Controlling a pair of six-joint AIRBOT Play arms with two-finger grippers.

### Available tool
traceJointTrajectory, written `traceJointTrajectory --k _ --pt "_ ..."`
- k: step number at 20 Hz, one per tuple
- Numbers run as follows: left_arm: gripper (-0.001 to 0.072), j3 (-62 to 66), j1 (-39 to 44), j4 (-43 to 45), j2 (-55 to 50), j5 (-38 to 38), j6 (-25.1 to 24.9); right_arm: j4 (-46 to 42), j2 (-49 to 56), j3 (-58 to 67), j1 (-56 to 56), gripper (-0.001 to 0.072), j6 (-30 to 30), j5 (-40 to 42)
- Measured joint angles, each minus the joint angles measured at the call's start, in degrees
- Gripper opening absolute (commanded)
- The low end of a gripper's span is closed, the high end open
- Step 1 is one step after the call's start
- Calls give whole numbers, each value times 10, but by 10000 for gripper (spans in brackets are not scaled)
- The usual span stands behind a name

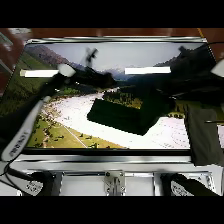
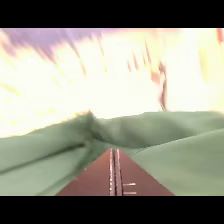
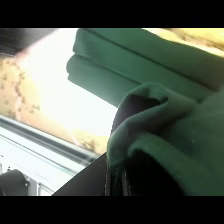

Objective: Fold the shirts.

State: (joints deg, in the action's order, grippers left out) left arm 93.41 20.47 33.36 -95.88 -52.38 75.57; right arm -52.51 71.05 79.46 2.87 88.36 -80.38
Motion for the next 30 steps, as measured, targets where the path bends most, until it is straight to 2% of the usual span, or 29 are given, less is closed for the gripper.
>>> traceJointTrajectory --k 4,5,6,7,10,13,15,17,18,20,22,24,29,30 --pt "38 0 -115 50 147 -40 11 40 105 0 133 76 3 141" --pt "38 0 -141 59 182 -53 13 59 135 0 159 159 4 175" --pt "38 0 -160 66 211 -63 14 81 167 0 184 402 4 210" --pt "38 0 -176 68 240 -78 15 111 198 0 203 587 3 237" --pt "38 0 -206 96 305 -123 16 203 266 0 231 586 -21 280" --pt "38 0 -215 116 335 -158 19 228 286 0 209 586 -37 257" --pt "38 0 -219 125 342 -170 21 199 276 0 171 586 -40 217" --pt "38 -2 -220 128 345 -177 22 135 256 0 122 590 -35 160" --pt "38 -4 -221 129 346 -179 22 87 244 0 94 674 -28 125" --pt "38 -11 -221 132 347 -181 23 -5 227 -5 42 674 -12 63" --pt "38 -19 -222 133 347 -182 23 -52 218 -29 6 673 -5 23" --pt "39 -25 -222 134 348 -182 23 -59 214 -69 -12 674 -10 25" --pt "39 -31 -222 134 348 -182 32 6 239 -156 -9 672 -42 101" --pt "39 -31 -222 134 348 -182 33 17 247 -163 -3 645 -46 106"
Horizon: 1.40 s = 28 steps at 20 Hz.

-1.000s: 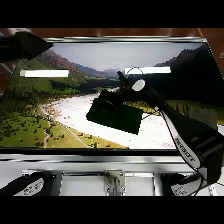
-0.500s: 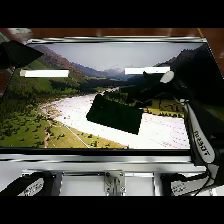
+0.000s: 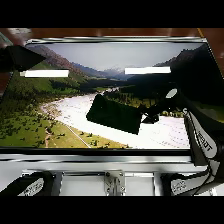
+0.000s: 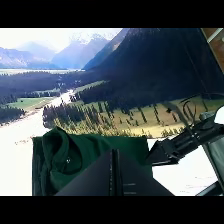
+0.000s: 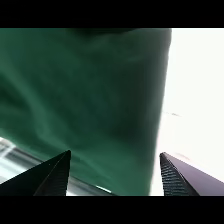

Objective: Fold the shirts.

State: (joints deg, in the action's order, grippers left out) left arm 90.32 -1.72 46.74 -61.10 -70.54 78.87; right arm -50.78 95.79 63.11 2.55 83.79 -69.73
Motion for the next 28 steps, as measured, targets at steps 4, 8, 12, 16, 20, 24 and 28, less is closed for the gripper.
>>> traceJointTrajectory --k 4,8,12,16,20,24,28 --pt "39 -1 0 0 0 0 3 58 14 -12 15 66 -43 45" --pt "39 -1 0 0 0 0 5 133 -35 22 -17 65 -125 65" --pt "39 -1 0 0 0 0 5 143 -114 113 -119 65 -106 -1" --pt "39 -1 0 -2 1 0 5 85 -169 206 -261 66 -52 -92" --pt "39 -1 0 -9 4 0 5 28 -189 255 -401 66 -27 -149" --pt "39 -1 0 -25 12 -1 5 -28 -195 269 -507 66 -30 -151" --pt "39 -1 0 -32 22 -2 9 -113 -196 272 -568 66 -32 -150"
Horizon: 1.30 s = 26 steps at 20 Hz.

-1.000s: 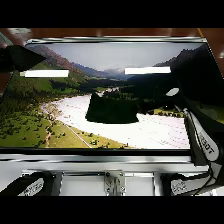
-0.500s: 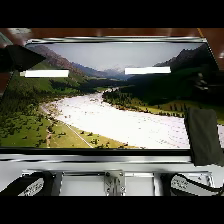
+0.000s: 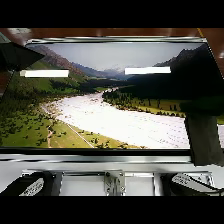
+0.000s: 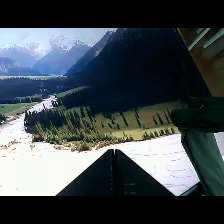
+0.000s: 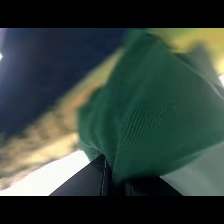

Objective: Fold the shirts.

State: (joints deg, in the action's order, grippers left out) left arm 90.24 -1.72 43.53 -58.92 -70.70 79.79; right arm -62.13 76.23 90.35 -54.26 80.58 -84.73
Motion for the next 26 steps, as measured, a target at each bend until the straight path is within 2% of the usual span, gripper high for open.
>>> traceJointTrajectory --k 6,12,17,18,19,20,23,26 --pt "39 0 0 -3 4 0 4 -102 -2 -40 -61 66 24 -44" --pt "39 0 0 -3 5 -2 5 -177 -50 -200 -103 66 50 -58" --pt "39 0 0 -3 5 -2 5 -206 -76 -334 -121 93 73 -21" --pt "39 0 0 -3 5 -2 5 -206 -78 -353 -122 297 75 -12" --pt "39 0 0 -3 5 -2 5 -207 -79 -370 -123 544 79 -5" --pt "39 0 0 -3 5 -1 5 -204 -80 -382 -124 594 81 1" --pt "39 0 0 -3 5 -1 5 -191 -83 -392 -125 594 79 9" --pt "39 0 0 -3 3 1 5 -190 -87 -350 -125 594 73 -30"
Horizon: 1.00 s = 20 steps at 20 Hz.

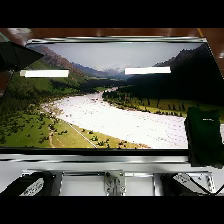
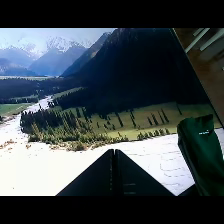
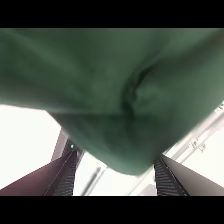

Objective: Fold the shirts.

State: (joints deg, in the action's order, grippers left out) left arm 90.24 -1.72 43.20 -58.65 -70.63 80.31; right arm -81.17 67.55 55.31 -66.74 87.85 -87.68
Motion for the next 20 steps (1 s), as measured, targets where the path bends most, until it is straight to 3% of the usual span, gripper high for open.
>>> traceJointTrajectory --k 4,8,10,12,13,14,15,20 --pt "39 -1 0 15 -14 1 0 -15 -9 120 0 594 0 -52" --pt "36 -1 9 34 -42 1 -5 94 -23 249 14 593 -20 -16" --pt "37 -1 38 82 -58 1 -10 151 -41 284 62 593 -48 30" --pt "47 -1 87 180 -82 -8 15 148 -53 300 144 595 -63 48" --pt "215 -1 116 236 -98 -20 37 128 -56 301 193 596 -65 47" --pt "540 -1 140 281 -115 -37 55 106 -55 298 242 596 -62 44" --pt "609 -1 164 318 -136 -56 70 85 -52 292 292 596 -56 34" --pt "596 -1 224 394 -215 -124 104 33 -6 267 461 596 -40 -5"
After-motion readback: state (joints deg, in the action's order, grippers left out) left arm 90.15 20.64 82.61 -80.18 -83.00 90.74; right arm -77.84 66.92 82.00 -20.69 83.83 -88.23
